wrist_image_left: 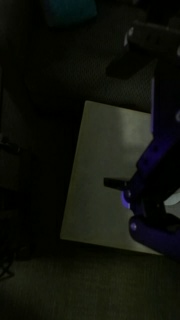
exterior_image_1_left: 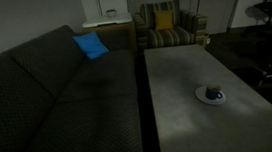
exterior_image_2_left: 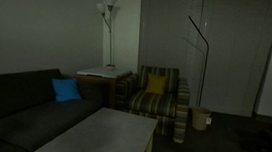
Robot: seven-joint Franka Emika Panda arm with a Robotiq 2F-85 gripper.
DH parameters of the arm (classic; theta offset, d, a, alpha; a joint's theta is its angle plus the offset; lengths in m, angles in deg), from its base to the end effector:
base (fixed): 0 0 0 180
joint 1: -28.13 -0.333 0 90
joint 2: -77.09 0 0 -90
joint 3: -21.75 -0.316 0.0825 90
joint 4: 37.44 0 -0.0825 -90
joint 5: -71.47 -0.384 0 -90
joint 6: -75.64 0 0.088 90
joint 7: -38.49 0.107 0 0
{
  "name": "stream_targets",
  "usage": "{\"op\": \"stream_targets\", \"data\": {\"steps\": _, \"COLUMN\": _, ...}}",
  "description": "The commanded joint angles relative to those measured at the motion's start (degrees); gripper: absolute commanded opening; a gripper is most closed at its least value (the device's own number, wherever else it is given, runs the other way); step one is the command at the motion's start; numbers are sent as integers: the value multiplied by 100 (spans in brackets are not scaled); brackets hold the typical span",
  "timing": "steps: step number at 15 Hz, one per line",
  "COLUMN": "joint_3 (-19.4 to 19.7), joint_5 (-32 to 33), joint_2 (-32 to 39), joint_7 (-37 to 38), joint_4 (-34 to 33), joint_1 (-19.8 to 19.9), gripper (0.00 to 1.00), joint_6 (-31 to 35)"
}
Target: Pick up the mug on the plate and put it on the table
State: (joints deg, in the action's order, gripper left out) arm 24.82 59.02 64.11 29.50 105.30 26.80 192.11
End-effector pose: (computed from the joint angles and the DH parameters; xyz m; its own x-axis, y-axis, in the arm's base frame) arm 0.4194 -0.0002 0.3540 0.9775 0.0319 -0.2087 -0.0136 -0.9770 -0.2126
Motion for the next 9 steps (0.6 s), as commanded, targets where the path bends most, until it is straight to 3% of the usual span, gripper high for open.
{"op": "stream_targets", "data": {"steps": 1, "joint_3": 42, "joint_5": -727, "joint_2": 833, "joint_7": -300, "joint_4": -489, "joint_1": -63, "gripper": 100, "joint_6": -85}}
{"op": "stream_targets", "data": {"steps": 4, "joint_3": 15, "joint_5": -1106, "joint_2": 1360, "joint_7": -188, "joint_4": -794, "joint_1": 31, "gripper": 100, "joint_6": -137}}
{"op": "stream_targets", "data": {"steps": 5, "joint_3": -68, "joint_5": -866, "joint_2": 904, "joint_7": -130, "joint_4": -453, "joint_1": 25, "gripper": 100, "joint_6": -15}}
{"op": "stream_targets", "data": {"steps": 9, "joint_3": -85, "joint_5": -982, "joint_2": 1333, "joint_7": -125, "joint_4": -714, "joint_1": 68, "gripper": 100, "joint_6": -20}}
